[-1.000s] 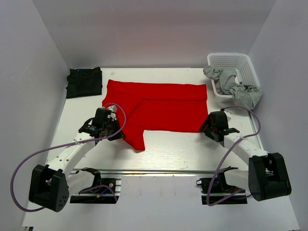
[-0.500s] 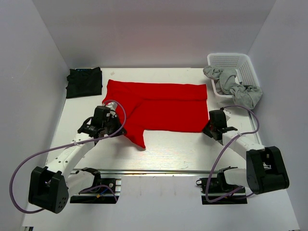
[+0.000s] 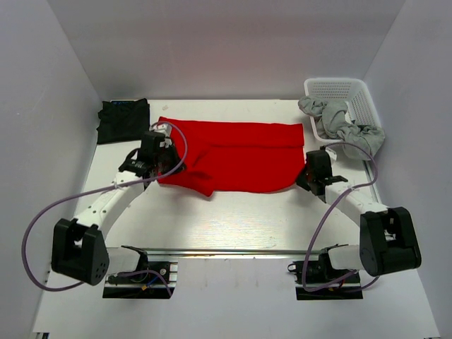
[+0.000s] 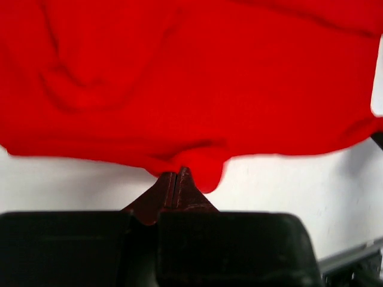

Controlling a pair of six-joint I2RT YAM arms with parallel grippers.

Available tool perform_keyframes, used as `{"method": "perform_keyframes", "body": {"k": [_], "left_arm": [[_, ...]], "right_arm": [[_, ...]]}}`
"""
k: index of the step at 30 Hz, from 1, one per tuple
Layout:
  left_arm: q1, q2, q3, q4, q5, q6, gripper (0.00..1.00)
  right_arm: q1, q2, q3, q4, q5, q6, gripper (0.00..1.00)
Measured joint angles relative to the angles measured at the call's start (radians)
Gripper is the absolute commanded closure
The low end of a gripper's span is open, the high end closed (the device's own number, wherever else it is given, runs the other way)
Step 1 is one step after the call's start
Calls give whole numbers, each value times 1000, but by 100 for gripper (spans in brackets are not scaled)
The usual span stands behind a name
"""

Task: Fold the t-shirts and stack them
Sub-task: Fold the other side of the tshirt into a rectangle

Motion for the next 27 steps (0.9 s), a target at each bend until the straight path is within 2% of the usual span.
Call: {"method": "perform_keyframes", "body": {"k": [13,22,27], "left_arm": [[14,297,320,37,-174,50,100],[56,414,451,80,-269,130,100],[87,490,468,154,-276,166,100]], "right_arm": [[0,197,306,-66,2,-107,100],[0,331,504,-151,64,-161,100],[-3,411,615,-196,98,-191,100]]}}
